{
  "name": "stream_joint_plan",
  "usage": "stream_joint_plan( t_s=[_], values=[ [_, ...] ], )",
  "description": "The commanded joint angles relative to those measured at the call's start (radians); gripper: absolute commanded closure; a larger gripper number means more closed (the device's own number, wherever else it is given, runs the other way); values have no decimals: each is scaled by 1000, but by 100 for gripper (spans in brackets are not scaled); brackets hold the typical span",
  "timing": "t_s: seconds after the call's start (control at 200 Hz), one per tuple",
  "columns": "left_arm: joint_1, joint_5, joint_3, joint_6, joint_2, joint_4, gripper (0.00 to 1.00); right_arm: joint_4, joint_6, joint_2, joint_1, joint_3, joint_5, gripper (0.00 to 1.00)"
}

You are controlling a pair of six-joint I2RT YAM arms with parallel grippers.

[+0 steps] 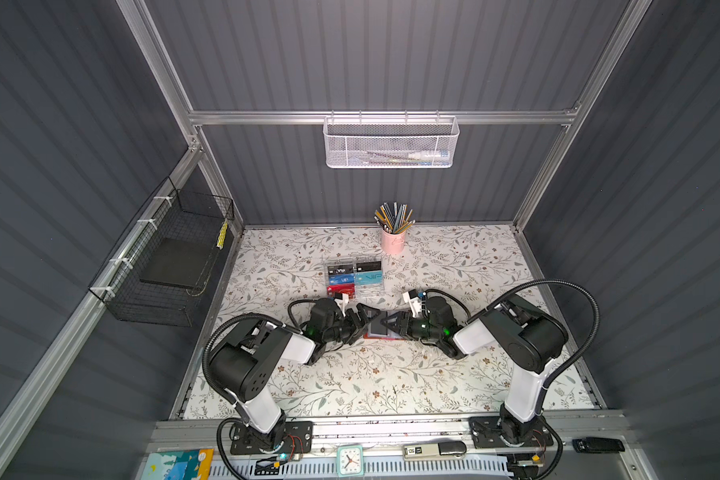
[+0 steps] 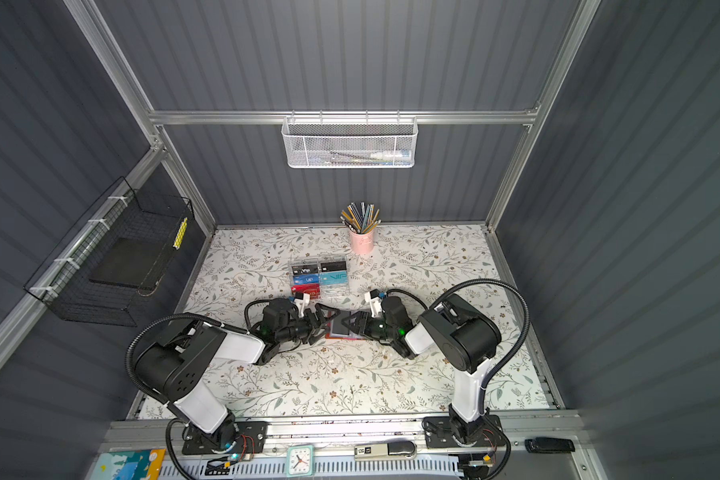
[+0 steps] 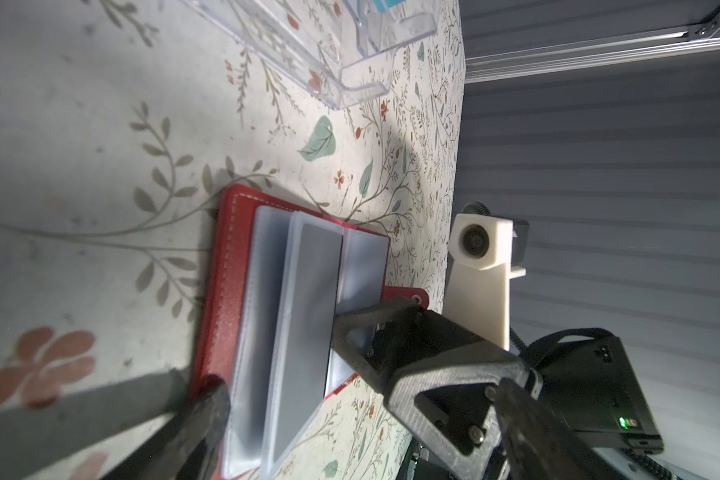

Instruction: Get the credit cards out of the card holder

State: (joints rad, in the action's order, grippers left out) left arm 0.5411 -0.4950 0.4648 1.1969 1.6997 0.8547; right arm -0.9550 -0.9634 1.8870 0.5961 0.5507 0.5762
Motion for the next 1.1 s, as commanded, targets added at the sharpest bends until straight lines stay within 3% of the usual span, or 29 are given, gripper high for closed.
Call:
stream_joint_plan(
  t_s=[0.0,0.27,0.65,1.096],
  values=[
    [5,-3,-2,8,43,-28,0,33,11,2,9,11,22,47],
    [4,-11,-3,12,25,-34,0,13,-4,4,8,21,33,49],
    [-6,9,41,-34,-136,-214,0,37,6,18,9,24,3,49],
    [-7,-12,64,9,9,-77,0,45,12,24,10,29,7,51]
  ],
)
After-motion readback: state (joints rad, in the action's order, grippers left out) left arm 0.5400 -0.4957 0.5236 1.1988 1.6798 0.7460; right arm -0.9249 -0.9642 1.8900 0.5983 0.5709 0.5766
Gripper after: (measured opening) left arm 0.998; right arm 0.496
